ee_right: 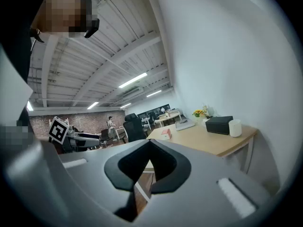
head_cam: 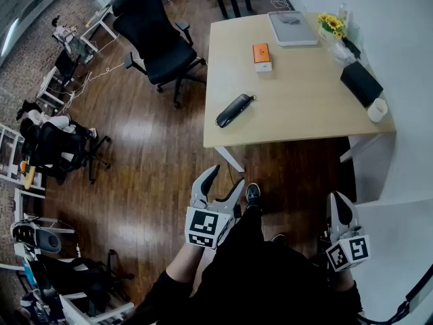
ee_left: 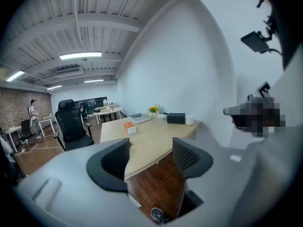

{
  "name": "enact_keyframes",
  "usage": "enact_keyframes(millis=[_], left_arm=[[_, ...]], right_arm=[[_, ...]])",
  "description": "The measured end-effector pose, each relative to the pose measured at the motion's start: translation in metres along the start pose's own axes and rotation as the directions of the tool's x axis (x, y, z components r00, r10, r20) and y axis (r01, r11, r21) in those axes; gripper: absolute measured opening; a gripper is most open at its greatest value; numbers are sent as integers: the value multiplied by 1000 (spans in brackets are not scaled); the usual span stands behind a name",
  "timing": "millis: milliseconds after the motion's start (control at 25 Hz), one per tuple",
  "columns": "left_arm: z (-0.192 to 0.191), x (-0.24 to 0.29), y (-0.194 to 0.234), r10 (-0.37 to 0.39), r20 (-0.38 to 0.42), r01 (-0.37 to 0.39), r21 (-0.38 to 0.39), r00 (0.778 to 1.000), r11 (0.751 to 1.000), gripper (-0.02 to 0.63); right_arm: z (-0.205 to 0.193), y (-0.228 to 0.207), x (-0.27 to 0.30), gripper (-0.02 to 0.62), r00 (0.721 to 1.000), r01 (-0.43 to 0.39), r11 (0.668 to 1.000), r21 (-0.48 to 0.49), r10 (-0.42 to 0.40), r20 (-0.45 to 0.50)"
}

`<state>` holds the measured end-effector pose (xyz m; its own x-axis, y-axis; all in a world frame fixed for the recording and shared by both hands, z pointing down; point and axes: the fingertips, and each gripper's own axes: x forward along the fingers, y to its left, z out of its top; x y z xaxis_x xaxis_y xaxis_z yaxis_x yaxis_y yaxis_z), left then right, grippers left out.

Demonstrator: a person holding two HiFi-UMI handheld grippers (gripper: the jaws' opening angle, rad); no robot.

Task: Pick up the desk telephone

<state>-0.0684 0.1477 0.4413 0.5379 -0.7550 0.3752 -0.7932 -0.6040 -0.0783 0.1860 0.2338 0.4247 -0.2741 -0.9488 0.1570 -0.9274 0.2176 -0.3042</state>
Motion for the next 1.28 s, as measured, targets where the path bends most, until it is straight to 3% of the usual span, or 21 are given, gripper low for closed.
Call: enact_keyframes(millis=[280,480,640,880,1000,1200,1280], left_arm=[[-10,123,98,-44,-48,50,123,998,991,282],[-46,219,159,-122,-196,150,138,973,979,282],[-93,276,187,-144,-342,217,187,929,958,284],[-149,321,198,-183,-493,270,111,850,956,298],[-163,332,199,-188,-549,283,93,814,955,296],[-166,343,192,-200,-600,318,97,775,943,293],[-171,344,187,-213,-631,348,97,746,933,291]], right_arm=[[21,-24,116,0,996,87,995,-53,-87,-7],[68,-15,206,0,995,97,988,-120,-99,-17],[88,2,265,0,996,78,988,-134,-82,-20],[85,17,317,0,997,17,992,-124,-26,-68],[89,12,338,0,997,-25,992,-121,16,-77],[99,7,357,0,995,-89,987,-136,80,-67],[101,3,359,0,993,-101,986,-133,93,-69]])
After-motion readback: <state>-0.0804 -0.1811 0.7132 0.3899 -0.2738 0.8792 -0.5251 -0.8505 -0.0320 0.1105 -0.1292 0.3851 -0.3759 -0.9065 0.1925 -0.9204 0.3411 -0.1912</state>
